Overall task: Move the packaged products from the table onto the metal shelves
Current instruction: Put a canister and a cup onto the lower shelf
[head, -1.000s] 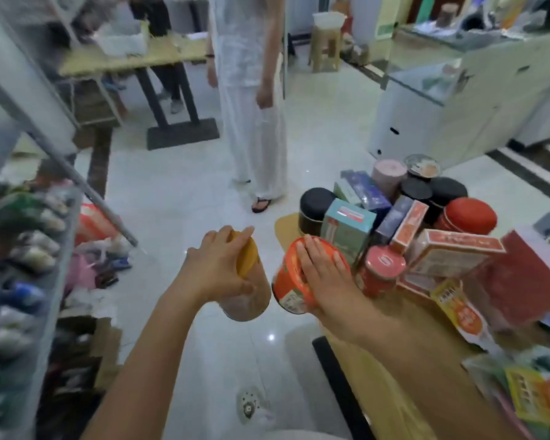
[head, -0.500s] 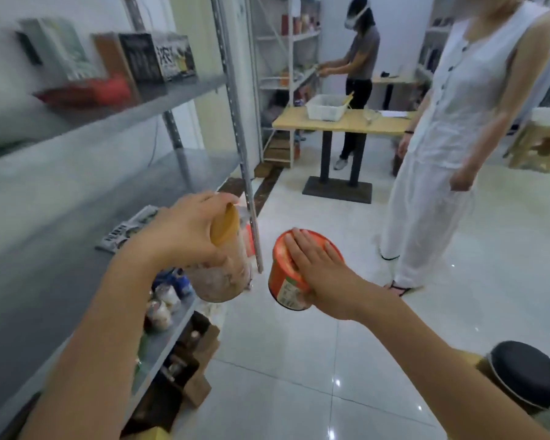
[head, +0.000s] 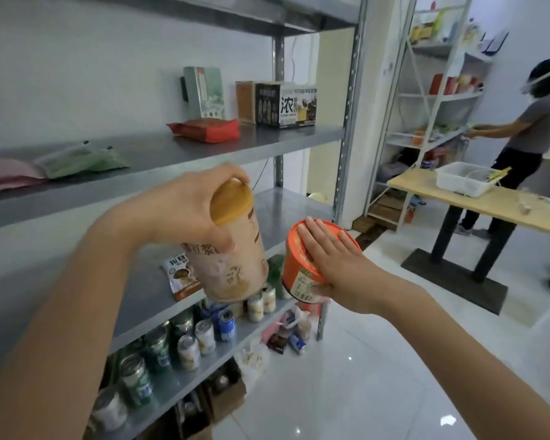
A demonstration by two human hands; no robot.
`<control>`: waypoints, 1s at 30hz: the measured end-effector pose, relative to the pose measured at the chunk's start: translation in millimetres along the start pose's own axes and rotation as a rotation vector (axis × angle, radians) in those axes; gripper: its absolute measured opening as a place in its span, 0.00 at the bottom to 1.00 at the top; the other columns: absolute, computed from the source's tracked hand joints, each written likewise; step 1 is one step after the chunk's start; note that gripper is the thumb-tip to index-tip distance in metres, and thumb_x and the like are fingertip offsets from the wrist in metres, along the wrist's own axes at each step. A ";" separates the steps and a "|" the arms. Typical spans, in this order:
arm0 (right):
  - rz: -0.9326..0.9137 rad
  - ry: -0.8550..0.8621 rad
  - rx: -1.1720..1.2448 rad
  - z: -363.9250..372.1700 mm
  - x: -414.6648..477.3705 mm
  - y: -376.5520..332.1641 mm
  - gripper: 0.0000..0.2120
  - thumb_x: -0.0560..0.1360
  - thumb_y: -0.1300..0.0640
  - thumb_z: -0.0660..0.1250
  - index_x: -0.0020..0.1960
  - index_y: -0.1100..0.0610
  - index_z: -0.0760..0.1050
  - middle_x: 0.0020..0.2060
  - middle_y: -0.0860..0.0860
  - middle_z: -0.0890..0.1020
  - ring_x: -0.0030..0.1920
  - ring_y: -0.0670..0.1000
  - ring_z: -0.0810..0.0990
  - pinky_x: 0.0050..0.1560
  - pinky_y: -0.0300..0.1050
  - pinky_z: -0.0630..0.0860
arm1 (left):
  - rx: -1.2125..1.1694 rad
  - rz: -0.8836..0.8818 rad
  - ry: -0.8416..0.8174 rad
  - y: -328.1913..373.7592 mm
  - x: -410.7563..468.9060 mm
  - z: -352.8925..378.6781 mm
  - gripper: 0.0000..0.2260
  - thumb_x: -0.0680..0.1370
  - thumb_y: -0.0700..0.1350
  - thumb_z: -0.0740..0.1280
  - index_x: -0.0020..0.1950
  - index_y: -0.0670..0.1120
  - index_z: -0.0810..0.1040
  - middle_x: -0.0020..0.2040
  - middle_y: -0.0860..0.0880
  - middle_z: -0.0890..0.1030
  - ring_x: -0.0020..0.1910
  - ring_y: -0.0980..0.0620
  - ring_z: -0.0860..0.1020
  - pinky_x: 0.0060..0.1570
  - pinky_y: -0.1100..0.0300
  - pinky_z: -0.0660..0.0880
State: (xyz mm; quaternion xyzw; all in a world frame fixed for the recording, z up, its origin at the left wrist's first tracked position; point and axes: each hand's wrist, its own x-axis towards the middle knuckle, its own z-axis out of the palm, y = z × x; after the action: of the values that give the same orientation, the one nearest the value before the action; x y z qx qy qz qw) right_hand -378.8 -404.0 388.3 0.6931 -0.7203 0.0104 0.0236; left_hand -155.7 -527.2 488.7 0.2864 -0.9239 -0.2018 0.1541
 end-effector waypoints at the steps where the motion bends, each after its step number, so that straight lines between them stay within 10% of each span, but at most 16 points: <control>1: -0.020 -0.005 -0.007 -4.5 8.9 14.5 0.46 0.78 0.49 0.63 0.76 0.53 0.28 0.75 0.50 0.31 0.75 0.50 0.31 0.74 0.51 0.35 | 0.002 -0.018 0.022 7.1 10.6 -4.3 0.36 0.58 0.50 0.77 0.62 0.64 0.65 0.56 0.57 0.74 0.52 0.55 0.75 0.45 0.49 0.79; 30: -0.359 0.164 -0.013 -118.7 429.9 257.0 0.46 0.76 0.54 0.67 0.77 0.52 0.35 0.77 0.50 0.37 0.77 0.48 0.38 0.75 0.45 0.40 | 0.186 -0.268 0.331 -47.8 375.0 -76.6 0.35 0.65 0.50 0.78 0.69 0.64 0.69 0.60 0.60 0.71 0.57 0.55 0.71 0.42 0.65 0.70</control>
State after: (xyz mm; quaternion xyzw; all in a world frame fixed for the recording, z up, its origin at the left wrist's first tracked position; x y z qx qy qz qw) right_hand -649.6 -817.4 532.2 0.8072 -0.5808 0.0578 0.0883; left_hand -398.4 -806.9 596.8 0.4486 -0.8544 -0.0845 0.2482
